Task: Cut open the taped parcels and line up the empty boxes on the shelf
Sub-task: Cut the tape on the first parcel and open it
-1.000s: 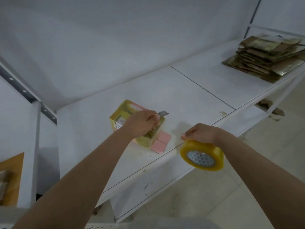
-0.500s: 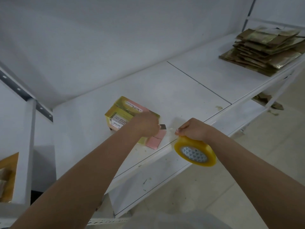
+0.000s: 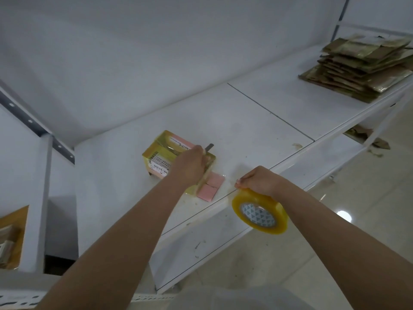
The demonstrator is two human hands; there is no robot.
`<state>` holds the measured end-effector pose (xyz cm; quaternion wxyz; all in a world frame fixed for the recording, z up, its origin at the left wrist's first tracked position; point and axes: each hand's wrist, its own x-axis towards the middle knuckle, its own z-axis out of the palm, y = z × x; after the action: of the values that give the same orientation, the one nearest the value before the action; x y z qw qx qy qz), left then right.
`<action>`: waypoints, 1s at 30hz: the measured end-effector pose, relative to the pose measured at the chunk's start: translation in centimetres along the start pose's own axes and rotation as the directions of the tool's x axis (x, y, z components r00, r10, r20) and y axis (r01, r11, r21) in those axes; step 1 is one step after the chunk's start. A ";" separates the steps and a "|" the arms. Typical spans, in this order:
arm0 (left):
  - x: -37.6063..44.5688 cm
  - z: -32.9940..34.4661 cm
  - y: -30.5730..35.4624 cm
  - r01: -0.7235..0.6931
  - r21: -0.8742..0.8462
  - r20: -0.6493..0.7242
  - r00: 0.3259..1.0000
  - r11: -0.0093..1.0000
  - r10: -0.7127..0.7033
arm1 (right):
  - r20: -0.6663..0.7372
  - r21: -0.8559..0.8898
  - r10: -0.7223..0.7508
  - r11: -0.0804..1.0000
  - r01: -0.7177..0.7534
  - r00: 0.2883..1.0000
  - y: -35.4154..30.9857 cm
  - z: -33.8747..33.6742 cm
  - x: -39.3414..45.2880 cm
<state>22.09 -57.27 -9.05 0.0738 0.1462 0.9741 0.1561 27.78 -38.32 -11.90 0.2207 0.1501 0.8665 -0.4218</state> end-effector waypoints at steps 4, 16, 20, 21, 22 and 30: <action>-0.3 1.4 0.1 -0.015 0.110 -0.086 0.996 0.994 0.025 | 0.052 0.007 0.022 1.000 -0.023 0.998 1.0 0.4 -0.3; 0.7 2.5 -1.1 0.122 0.126 -0.124 0.987 0.984 -0.106 | -0.028 0.120 0.006 0.993 -0.002 1.000 0.9 -1.8 -0.7; 0.6 2.9 -1.2 0.115 0.162 -0.158 0.983 0.980 -0.089 | 0.018 0.083 -0.015 0.996 0.013 1.000 -0.2 -2.0 -1.0; 0.7 3.0 -1.2 0.109 0.169 -0.160 0.984 0.980 -0.082 | 0.028 0.075 -0.015 0.997 0.013 0.999 -0.5 -2.1 -1.1; 0.7 2.9 -1.3 0.101 0.156 -0.155 0.985 0.983 -0.076 | 0.034 0.070 -0.018 0.997 0.015 0.999 -0.8 -2.1 -1.3; -1.7 -1.1 -4.5 -0.255 -0.060 0.018 0.966 0.965 0.256 | 0.022 0.053 -0.078 0.996 0.077 0.997 -3.5 -4.1 -2.9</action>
<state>22.33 -62.22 -9.29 0.0699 0.2704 0.9412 0.1902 27.72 -37.38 -5.88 0.2107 0.1170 0.8577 -0.4541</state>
